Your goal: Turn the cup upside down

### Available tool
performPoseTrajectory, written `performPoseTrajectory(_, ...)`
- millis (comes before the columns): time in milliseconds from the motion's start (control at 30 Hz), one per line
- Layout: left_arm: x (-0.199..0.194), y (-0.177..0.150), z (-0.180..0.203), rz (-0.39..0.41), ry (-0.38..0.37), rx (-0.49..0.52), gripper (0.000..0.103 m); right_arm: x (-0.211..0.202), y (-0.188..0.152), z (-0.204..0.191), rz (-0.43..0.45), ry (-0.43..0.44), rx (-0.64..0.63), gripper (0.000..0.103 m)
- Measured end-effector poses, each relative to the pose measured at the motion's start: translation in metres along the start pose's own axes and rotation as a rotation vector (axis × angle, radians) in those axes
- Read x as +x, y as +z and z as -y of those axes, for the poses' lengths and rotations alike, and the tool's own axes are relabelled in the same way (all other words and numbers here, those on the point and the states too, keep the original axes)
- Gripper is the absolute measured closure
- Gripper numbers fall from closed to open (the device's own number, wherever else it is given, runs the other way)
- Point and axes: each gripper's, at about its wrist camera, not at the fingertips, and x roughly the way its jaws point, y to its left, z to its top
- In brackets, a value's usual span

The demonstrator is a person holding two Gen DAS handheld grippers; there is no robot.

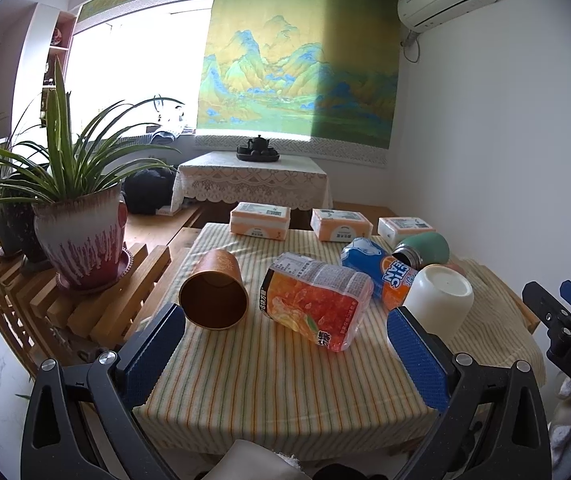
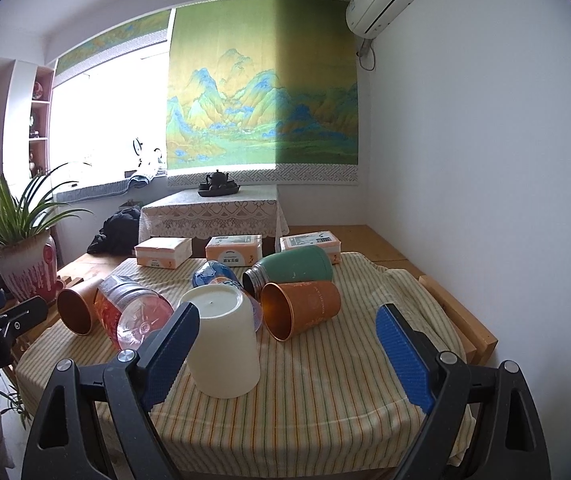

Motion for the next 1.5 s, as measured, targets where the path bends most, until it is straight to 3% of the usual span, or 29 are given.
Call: performPoseTrajectory(1500, 0.001, -0.0014, 0.0075, -0.01, -0.011, 0.015, 0.001, -0.0031, -0.0016, 0.0026, 0.009, 0.0, 0.018, 0.016)
